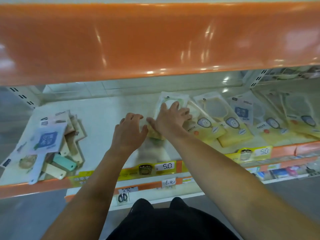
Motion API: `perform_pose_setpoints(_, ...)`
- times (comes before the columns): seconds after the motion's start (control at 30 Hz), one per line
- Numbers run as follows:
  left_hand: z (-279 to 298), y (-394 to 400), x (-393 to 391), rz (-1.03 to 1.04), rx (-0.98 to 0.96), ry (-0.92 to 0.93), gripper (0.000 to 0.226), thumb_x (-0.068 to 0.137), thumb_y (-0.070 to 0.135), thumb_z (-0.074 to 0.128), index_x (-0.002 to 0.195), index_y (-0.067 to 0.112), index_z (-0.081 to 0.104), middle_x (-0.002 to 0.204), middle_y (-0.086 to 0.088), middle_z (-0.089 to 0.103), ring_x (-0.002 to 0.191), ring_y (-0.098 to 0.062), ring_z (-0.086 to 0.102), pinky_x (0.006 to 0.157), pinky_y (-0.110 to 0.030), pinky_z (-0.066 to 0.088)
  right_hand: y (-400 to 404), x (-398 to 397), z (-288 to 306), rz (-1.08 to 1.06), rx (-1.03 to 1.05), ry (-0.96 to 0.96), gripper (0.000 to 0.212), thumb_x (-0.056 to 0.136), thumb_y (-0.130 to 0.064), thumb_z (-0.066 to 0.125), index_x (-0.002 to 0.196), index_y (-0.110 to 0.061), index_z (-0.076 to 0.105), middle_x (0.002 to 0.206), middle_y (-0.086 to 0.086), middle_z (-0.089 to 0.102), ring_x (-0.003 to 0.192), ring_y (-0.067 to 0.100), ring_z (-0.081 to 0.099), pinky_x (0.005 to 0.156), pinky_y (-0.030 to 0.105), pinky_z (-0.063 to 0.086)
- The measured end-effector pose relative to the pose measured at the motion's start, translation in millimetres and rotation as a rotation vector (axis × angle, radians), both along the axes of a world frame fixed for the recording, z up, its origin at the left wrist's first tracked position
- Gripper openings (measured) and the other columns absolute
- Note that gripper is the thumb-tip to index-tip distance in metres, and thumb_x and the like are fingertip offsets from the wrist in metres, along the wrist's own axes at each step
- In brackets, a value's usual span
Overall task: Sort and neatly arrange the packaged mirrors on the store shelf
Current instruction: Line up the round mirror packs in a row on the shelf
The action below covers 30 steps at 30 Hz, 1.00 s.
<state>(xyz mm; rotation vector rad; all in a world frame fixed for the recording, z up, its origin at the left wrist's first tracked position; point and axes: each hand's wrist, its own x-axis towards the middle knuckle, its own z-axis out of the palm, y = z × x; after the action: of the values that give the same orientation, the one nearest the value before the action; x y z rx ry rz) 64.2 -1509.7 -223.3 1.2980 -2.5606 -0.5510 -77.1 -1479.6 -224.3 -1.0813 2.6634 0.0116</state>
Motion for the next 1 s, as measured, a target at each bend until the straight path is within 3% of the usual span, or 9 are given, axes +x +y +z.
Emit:
perform_pose_setpoints(0.1, -2, -6, 3, -0.026, -0.003, 0.006, 0.041, 0.09, 0.036, 0.052, 0.126, 0.017, 0.054, 0.13, -0.004, 0.051, 0.115, -0.027, 0.054, 0.094, -0.045, 0.045, -3, 0, 4, 0.015, -0.079, 0.01, 0.065, 0.082, -0.054, 0.057, 0.137, -0.025, 0.038, 0.143, 0.012, 0.035, 0.126, 0.052, 0.03, 0.101, 0.058, 0.031)
perform_pose_setpoints(0.2, -4, -9, 4, -0.052, -0.002, 0.015, 0.041, 0.09, 0.035, 0.054, 0.126, 0.016, 0.054, 0.13, -0.004, 0.051, 0.113, -0.027, 0.055, 0.094, -0.045, 0.046, -2, 0, 6, 0.043, -0.101, 0.017, 0.057, 0.085, -0.038, 0.059, 0.137, -0.024, 0.039, 0.141, 0.01, 0.037, 0.123, 0.046, 0.034, 0.099, 0.051, 0.034)
perform_pose_setpoints(0.47, -5, -11, 6, -0.116, -0.016, 0.055, 0.038, 0.09, 0.034, 0.053, 0.124, 0.016, 0.055, 0.127, -0.004, 0.053, 0.111, -0.027, 0.056, 0.091, -0.043, 0.046, 23, -11, 4, 0.129, -0.262, -0.009, 0.024, 0.083, -0.029, 0.06, 0.107, -0.026, 0.057, 0.128, 0.0, 0.044, 0.108, 0.035, 0.038, 0.087, 0.045, 0.036)
perform_pose_setpoints(0.57, -2, -7, 3, -0.153, -0.028, 0.065, 0.039, 0.091, 0.034, 0.052, 0.126, 0.017, 0.053, 0.128, -0.002, 0.052, 0.113, -0.025, 0.055, 0.091, -0.042, 0.044, 36, -13, 6, 0.105, -0.349, -0.026, 0.022, 0.083, -0.027, 0.06, 0.104, -0.025, 0.061, 0.129, -0.001, 0.049, 0.109, 0.035, 0.04, 0.085, 0.04, 0.036)
perform_pose_setpoints(0.73, 9, 8, -9, -0.244, -0.085, 0.086, 0.04, 0.092, 0.037, 0.05, 0.127, 0.02, 0.051, 0.128, 0.001, 0.049, 0.114, -0.024, 0.052, 0.091, -0.041, 0.042, 74, -20, 10, 0.032, -0.473, -0.015, 0.035, 0.074, -0.037, 0.059, 0.109, -0.033, 0.062, 0.133, -0.004, 0.051, 0.123, 0.029, 0.047, 0.097, 0.038, 0.032)
perform_pose_setpoints(0.83, 13, 27, -21, -0.302, -0.081, 0.088, 0.04, 0.091, 0.037, 0.051, 0.127, 0.023, 0.05, 0.129, 0.003, 0.048, 0.115, -0.023, 0.051, 0.092, -0.04, 0.039, 111, -22, 12, -0.027, -0.583, 0.042, 0.038, 0.07, -0.038, 0.055, 0.104, -0.028, 0.066, 0.125, -0.002, 0.059, 0.12, 0.022, 0.053, 0.093, 0.03, 0.027)
perform_pose_setpoints(0.9, 12, 42, -31, -0.355, -0.065, 0.082, 0.038, 0.09, 0.038, 0.05, 0.126, 0.023, 0.05, 0.128, 0.002, 0.048, 0.115, -0.024, 0.051, 0.091, -0.04, 0.039, 137, -23, 14, -0.051, -0.639, 0.095, 0.037, 0.066, -0.035, 0.056, 0.098, -0.023, 0.069, 0.118, 0.002, 0.063, 0.115, 0.021, 0.058, 0.093, 0.033, 0.031)
perform_pose_setpoints(1.0, 10, 65, -47, -0.44, -0.066, 0.081, 0.04, 0.087, 0.039, 0.047, 0.124, 0.022, 0.051, 0.125, 0.0, 0.05, 0.111, -0.026, 0.053, 0.088, -0.04, 0.041, 168, -29, 21, -0.122, -0.636, 0.089, 0.038, 0.066, -0.036, 0.055, 0.098, -0.023, 0.07, 0.12, 0.003, 0.063, 0.121, 0.018, 0.054, 0.095, 0.033, 0.03)
